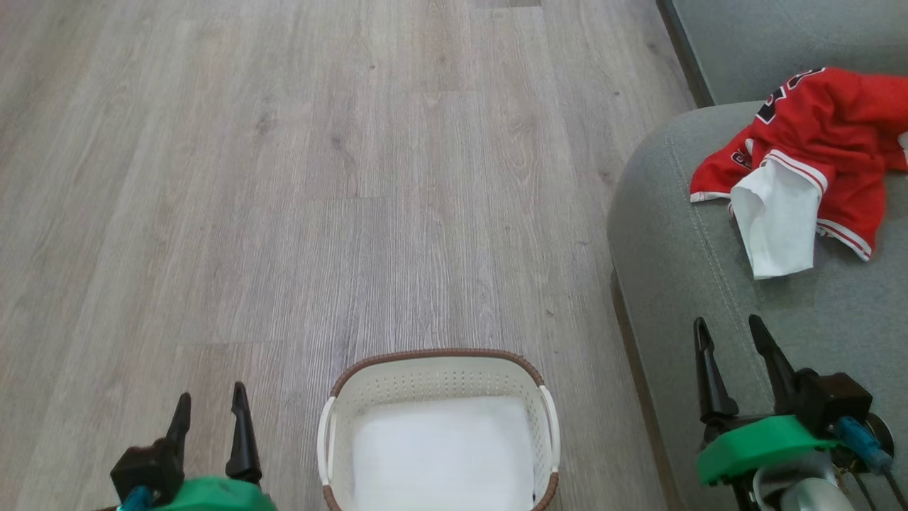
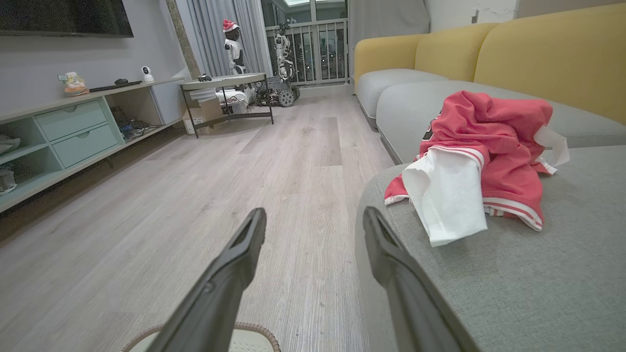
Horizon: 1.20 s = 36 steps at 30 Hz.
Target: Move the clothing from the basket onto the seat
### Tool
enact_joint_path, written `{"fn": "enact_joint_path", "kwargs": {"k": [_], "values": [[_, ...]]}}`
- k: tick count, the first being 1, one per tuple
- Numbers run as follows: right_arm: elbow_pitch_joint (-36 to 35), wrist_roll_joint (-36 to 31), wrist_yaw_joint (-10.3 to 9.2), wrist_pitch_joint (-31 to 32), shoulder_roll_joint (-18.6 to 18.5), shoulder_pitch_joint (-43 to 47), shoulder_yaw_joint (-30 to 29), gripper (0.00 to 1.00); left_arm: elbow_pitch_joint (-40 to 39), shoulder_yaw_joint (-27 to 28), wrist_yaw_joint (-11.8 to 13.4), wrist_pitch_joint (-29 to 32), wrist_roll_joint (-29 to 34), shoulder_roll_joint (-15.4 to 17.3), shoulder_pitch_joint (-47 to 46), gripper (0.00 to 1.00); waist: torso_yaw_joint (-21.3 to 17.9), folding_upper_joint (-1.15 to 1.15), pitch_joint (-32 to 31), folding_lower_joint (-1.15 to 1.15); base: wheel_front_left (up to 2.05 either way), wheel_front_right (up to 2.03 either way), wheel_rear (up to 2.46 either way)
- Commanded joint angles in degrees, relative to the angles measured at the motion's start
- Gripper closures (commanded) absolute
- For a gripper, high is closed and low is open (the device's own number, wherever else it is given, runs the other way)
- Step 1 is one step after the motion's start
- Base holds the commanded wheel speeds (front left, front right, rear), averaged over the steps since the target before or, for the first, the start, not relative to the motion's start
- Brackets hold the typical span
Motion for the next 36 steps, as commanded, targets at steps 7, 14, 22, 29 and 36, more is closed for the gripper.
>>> {"fn": "enact_joint_path", "kwargs": {"k": [7,14,22,29,36], "values": [[-1.84,0.49,0.40,-0.37,-0.09,-0.69,1.22,0.00,-0.82,2.61,-0.54,-0.70,1.09,-0.32,-1.87,0.00,-0.11,0.00,-0.39,0.00,0.00,0.00,0.00],[-1.73,0.74,0.40,-0.37,-0.08,-0.50,1.35,0.00,-0.33,3.07,-0.89,-0.70,1.63,-0.49,-1.86,0.00,-0.09,0.00,-0.31,0.00,0.00,0.00,0.00],[3.19,0.51,-0.08,0.07,0.07,1.11,0.21,1.00,4.38,0.72,-0.82,0.16,1.35,-0.88,0.77,1.00,-0.06,0.00,-0.20,0.00,0.00,0.00,0.00],[4.52,4.26,-0.06,1.05,0.07,1.39,0.07,1.00,5.64,1.40,-1.42,1.27,-2.13,-1.16,0.60,1.00,-0.04,0.00,-0.08,0.00,0.00,0.00,0.00],[4.35,8.88,-0.03,2.23,0.06,0.86,-0.20,1.00,5.29,1.96,-2.17,2.35,-6.51,-1.21,-0.15,1.00,-0.02,0.00,0.06,0.00,0.00,0.00,0.00]]}}
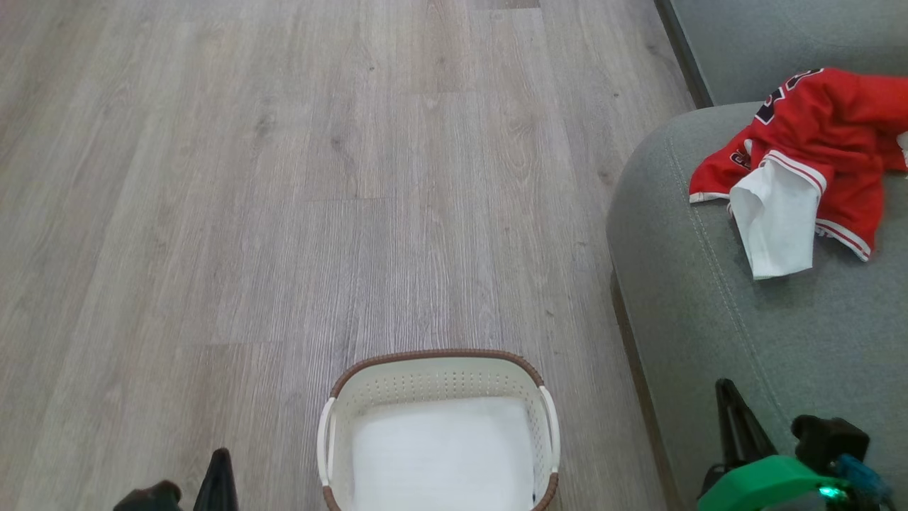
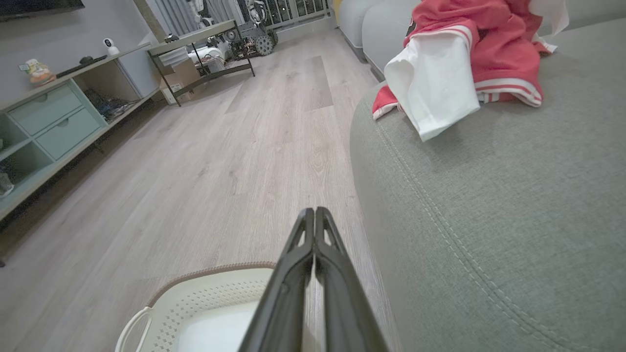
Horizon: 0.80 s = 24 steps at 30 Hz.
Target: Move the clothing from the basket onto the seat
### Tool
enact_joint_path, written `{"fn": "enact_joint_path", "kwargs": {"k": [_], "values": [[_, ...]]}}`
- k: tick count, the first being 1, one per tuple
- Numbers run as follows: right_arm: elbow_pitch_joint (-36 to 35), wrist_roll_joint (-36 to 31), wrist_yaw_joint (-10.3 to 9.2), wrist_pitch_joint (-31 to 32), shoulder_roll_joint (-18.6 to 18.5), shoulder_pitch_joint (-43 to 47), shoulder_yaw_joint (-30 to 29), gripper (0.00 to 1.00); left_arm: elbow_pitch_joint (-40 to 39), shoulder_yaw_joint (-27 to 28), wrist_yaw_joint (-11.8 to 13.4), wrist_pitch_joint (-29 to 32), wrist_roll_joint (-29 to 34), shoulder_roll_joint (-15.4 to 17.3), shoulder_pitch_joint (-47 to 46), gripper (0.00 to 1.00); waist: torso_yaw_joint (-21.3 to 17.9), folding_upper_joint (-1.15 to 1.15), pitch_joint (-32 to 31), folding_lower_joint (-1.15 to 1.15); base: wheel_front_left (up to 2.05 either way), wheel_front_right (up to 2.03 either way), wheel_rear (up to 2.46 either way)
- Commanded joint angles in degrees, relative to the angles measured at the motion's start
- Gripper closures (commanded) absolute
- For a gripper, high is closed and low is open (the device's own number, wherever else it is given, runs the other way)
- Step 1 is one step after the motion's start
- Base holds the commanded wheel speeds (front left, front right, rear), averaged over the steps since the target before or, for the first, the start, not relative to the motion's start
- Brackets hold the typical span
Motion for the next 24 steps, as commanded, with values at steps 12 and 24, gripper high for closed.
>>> {"fn": "enact_joint_path", "kwargs": {"k": [12,24], "values": [[-2.37,9.16,0.09,2.26,-0.08,-3.61,-0.78,1.00,-2.56,2.01,-1.75,2.06,-8.44,0.16,-3.97,1.00,0.04,0.00,0.26,0.00,0.00,0.00,0.00],[-2.64,17.74,0.14,4.45,-0.09,-4.63,-1.27,1.00,-3.04,3.19,-3.14,4.20,-16.53,0.05,-5.49,1.00,0.09,0.00,0.53,0.00,0.00,0.00,0.00]]}}
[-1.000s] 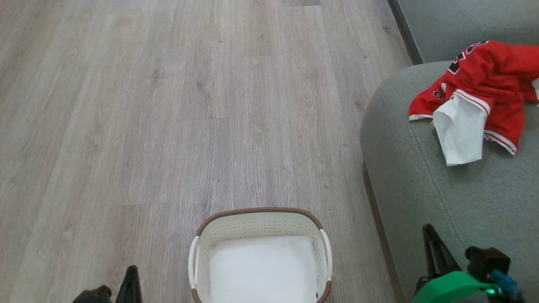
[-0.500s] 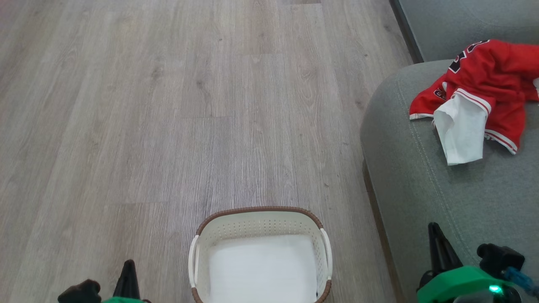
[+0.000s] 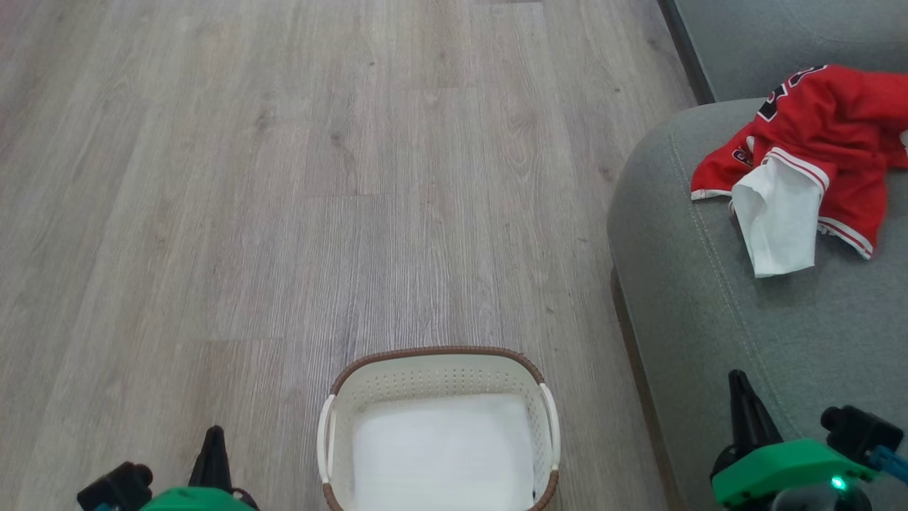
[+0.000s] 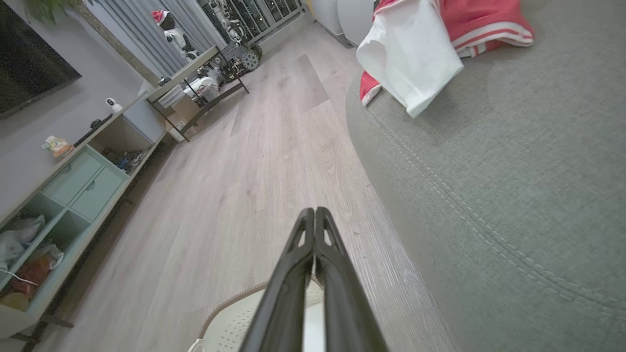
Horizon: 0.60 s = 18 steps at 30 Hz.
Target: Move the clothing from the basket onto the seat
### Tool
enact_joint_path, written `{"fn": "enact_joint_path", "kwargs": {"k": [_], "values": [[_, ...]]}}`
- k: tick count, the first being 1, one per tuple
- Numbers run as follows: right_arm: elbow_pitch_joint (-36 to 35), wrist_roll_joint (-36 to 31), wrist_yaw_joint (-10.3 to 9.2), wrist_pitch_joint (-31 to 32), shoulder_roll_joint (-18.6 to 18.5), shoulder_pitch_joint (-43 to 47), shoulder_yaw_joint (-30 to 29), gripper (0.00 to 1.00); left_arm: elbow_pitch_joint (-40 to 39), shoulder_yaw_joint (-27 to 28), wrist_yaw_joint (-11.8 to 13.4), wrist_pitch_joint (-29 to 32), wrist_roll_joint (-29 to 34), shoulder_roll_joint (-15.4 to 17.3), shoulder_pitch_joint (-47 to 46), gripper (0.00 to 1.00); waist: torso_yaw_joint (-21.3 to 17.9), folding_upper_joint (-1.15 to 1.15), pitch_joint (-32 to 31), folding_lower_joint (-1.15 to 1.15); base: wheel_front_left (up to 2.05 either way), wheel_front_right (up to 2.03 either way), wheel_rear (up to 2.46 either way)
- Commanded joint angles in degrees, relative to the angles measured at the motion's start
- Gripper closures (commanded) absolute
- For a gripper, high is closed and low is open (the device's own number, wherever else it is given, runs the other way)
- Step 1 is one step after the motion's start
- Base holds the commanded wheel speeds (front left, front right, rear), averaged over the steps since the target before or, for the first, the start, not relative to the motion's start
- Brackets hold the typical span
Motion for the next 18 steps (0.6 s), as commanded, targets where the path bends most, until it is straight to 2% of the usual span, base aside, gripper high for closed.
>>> {"fn": "enact_joint_path", "kwargs": {"k": [1,18], "values": [[-2.22,2.04,0.15,0.43,-0.13,-3.35,-0.09,1.00,-1.97,1.43,-0.71,0.38,-1.80,0.17,-2.82,1.00,0.01,0.00,0.04,0.00,0.00,0.00,0.00],[-2.55,12.59,0.21,3.13,-0.15,-4.60,-0.70,1.00,-2.57,2.90,-2.42,3.03,-11.75,0.03,-4.70,1.00,0.06,0.00,0.37,0.00,0.00,0.00,0.00]]}}
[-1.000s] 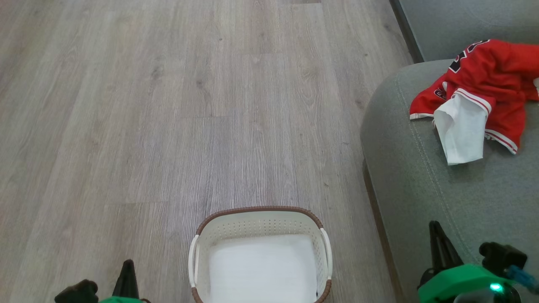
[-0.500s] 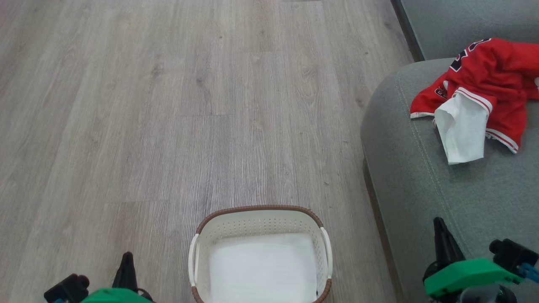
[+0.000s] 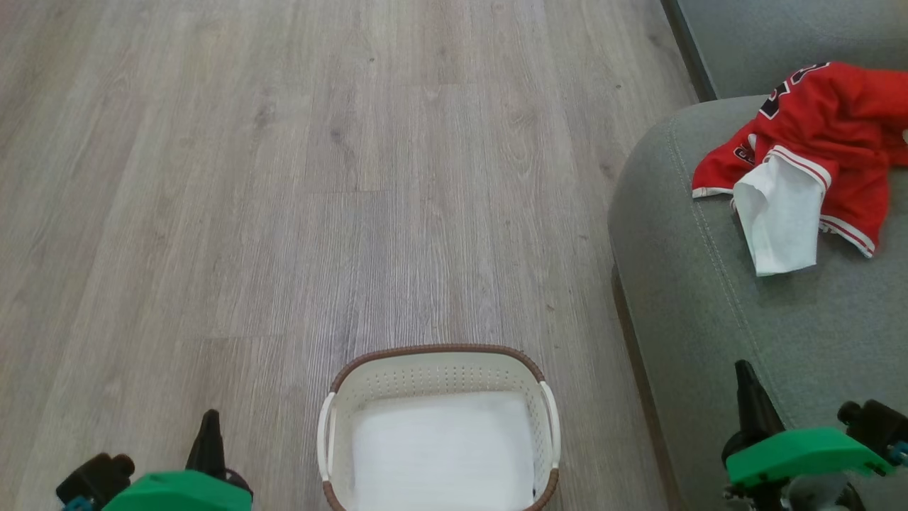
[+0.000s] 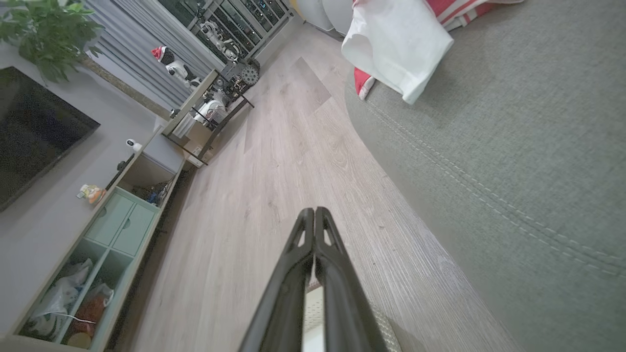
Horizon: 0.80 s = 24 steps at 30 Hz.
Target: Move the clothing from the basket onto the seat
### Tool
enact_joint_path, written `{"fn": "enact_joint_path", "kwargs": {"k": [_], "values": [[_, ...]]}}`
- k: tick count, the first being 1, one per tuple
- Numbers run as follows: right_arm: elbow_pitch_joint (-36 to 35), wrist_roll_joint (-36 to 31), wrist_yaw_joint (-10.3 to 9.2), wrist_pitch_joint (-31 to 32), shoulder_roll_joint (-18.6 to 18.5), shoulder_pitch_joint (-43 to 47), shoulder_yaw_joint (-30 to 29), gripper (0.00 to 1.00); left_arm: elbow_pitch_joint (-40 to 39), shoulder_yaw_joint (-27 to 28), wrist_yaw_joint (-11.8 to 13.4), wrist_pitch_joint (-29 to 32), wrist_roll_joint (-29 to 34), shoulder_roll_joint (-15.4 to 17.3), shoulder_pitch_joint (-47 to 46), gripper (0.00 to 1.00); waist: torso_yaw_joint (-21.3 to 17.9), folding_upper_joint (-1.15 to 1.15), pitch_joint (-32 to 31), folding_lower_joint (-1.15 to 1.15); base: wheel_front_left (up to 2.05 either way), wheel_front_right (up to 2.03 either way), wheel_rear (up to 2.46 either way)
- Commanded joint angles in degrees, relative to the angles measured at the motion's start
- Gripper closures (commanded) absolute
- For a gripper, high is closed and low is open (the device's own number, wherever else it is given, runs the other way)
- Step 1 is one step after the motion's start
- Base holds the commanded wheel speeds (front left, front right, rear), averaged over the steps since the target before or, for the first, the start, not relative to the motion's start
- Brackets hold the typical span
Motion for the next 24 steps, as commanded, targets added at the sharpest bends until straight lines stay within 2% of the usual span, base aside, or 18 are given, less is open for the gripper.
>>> {"fn": "enact_joint_path", "kwargs": {"k": [1,24], "values": [[-2.14,1.52,0.21,0.35,-0.16,-3.36,0.16,1.00,-2.07,1.37,-0.53,0.24,-1.32,0.14,-2.96,1.00,0.00,0.00,0.02,0.00,0.00,0.00,0.00],[-2.62,16.69,0.30,4.22,-0.19,-5.16,-0.71,1.00,-2.93,3.48,-2.99,4.04,-15.62,-0.05,-5.67,1.00,0.08,0.00,0.50,0.00,0.00,0.00,0.00]]}}
